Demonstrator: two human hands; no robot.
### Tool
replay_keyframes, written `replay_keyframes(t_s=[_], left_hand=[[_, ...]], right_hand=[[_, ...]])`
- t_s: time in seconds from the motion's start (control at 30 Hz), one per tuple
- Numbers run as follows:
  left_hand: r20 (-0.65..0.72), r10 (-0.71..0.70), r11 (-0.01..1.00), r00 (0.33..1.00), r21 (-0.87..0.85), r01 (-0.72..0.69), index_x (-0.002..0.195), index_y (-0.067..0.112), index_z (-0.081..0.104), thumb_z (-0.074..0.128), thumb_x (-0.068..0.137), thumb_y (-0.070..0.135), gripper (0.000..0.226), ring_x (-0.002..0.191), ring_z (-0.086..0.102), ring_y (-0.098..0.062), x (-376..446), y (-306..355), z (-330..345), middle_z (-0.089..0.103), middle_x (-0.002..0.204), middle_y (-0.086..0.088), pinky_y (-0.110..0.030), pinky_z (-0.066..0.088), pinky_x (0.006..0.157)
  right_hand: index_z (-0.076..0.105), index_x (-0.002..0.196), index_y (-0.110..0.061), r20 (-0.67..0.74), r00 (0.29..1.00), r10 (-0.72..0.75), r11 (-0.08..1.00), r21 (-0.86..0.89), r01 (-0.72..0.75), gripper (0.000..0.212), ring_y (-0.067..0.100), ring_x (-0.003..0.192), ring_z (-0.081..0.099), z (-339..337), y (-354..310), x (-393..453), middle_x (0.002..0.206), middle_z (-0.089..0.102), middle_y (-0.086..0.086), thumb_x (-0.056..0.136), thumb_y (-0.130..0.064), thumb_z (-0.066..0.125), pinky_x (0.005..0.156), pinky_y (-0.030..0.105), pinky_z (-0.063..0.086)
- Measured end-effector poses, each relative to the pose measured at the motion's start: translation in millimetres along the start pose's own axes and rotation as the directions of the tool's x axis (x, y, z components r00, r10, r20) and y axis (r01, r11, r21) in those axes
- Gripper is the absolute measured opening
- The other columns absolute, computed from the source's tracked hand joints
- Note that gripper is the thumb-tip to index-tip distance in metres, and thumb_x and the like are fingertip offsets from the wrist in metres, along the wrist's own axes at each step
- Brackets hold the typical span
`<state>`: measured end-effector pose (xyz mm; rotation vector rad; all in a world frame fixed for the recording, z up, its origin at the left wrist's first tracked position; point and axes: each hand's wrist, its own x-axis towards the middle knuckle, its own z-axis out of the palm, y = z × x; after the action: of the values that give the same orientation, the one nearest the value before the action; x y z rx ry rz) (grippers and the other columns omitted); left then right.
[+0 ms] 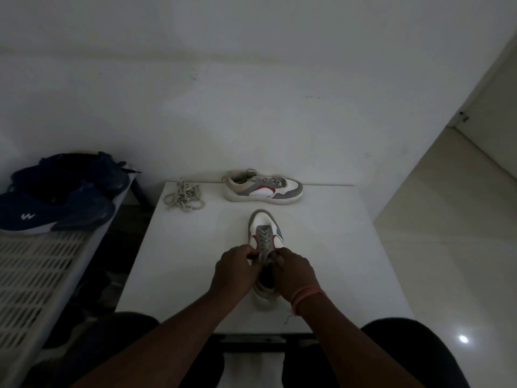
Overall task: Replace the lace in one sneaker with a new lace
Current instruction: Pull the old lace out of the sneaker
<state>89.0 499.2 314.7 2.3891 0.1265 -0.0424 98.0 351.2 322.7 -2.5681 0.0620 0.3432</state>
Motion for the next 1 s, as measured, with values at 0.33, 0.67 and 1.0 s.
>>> replay_keyframes(t_s=[0.33, 0.67, 1.0], left_hand=[[0.49, -0.432, 0.496, 0.757, -0.572, 0.653, 0.08, 0.012, 0.072, 0.07, 0.083, 0.029, 0.017, 0.084, 0.066, -0.024, -1.2, 15.5, -29.3, 0.074, 0.093, -0.006, -0.035, 0.055, 0.074], [0.355, -0.404, 0.092, 0.843, -0.901, 0.424, 0.071, 0.019, 0.056, 0.055, 0.096, 0.026, 0.026, 0.041, 0.034, -0.007, 23.1, 17.4, -85.8, 0.04, 0.051, 0.008, -0.02, 0.031, 0.048], [-0.048, -0.431, 0.87, 0.901, -0.286, 0.401, 0.129, 0.011, 0.059, 0.066, 0.091, 0.046, 0.052, 0.11, 0.059, -0.029, 50.7, 1.8, -66.5, 0.062, 0.122, -0.012, -0.036, 0.049, 0.087]], right_hand=[[0.06, 0.122, -0.021, -0.02, 0.957, -0.29, 0.937, -0.208, 0.279, 0.025, 0.026, 0.101, 0.066, -15.0, 0.3, 7.6, 0.117, 0.061, 0.006, 0.098, -0.024, 0.054, 0.091, 0.039, 0.056], [0.053, 0.069, -0.011, 0.133, 0.932, 0.336, -0.126, 0.988, -0.095, 0.038, 0.015, 0.046, 0.049, -104.6, 9.6, 32.4, 0.055, 0.059, 0.006, 0.103, -0.029, 0.051, 0.043, 0.02, 0.04], [0.052, 0.106, -0.006, 0.067, 0.959, 0.277, 0.688, 0.683, -0.246, 0.018, 0.027, 0.073, 0.062, -93.4, 25.0, 37.0, 0.098, 0.06, 0.018, 0.091, -0.015, 0.058, 0.082, 0.049, 0.056]])
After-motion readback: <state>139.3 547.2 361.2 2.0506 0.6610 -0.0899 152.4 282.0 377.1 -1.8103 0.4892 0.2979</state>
